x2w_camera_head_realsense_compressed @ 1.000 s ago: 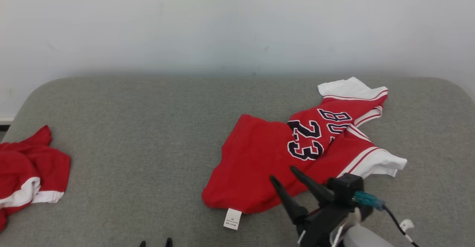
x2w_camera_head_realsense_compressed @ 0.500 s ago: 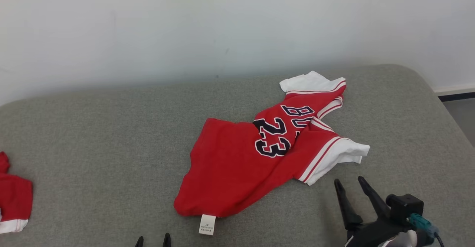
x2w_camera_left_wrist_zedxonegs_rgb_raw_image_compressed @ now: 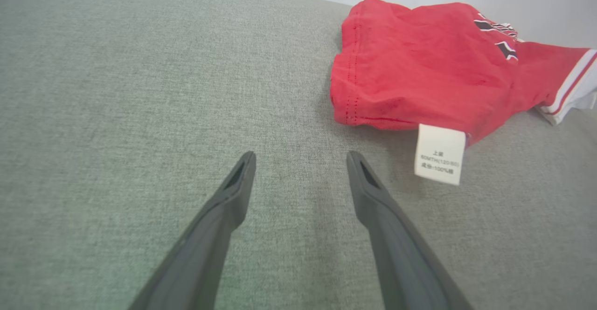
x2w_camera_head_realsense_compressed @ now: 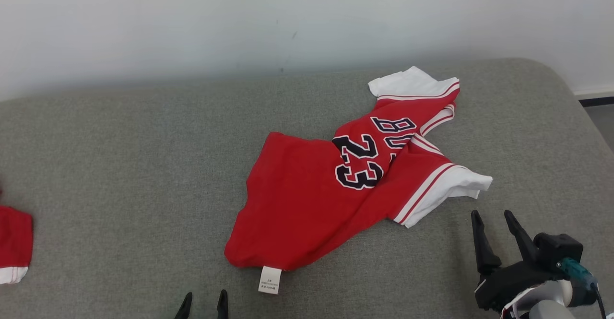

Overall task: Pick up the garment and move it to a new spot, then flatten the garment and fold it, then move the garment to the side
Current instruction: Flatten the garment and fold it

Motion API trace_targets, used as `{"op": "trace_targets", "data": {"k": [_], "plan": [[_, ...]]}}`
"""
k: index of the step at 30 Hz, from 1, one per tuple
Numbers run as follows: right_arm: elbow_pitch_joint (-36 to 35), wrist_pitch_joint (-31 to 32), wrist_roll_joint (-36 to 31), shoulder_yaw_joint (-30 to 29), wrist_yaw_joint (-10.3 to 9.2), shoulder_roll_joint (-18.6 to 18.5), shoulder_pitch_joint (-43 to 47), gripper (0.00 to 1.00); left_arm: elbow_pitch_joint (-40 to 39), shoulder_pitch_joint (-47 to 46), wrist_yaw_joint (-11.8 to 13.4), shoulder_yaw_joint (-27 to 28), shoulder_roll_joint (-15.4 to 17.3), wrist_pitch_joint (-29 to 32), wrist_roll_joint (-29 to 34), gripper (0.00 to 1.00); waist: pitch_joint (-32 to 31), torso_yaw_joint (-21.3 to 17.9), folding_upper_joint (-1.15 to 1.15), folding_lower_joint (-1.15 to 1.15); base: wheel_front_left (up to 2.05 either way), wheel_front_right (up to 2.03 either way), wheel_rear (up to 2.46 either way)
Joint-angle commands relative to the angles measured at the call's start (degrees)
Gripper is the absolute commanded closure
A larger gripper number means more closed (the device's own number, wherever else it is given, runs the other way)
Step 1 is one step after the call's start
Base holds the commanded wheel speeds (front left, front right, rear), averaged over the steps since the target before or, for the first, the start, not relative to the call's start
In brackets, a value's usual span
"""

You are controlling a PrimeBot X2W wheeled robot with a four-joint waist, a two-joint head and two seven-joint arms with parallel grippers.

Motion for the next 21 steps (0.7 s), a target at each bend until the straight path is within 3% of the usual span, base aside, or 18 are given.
{"op": "trace_targets", "data": {"k": [1,21], "plan": [[0.2,0.0,-0.4,-0.3,-0.15,0.0,-0.9,0.0,0.0,-0.5,0.2,0.0,0.0,-0.2,0.4,0.0,1.4,0.9,0.0,0.0,0.0,0.0,0.0],[2.9,0.0,0.1,-2.5,-0.14,-1.3,-8.9,0.0,-0.1,-4.2,1.0,-1.6,0.0,-0.2,0.3,0.0,6.3,2.4,0.0,0.0,0.0,0.0,0.0]]}}
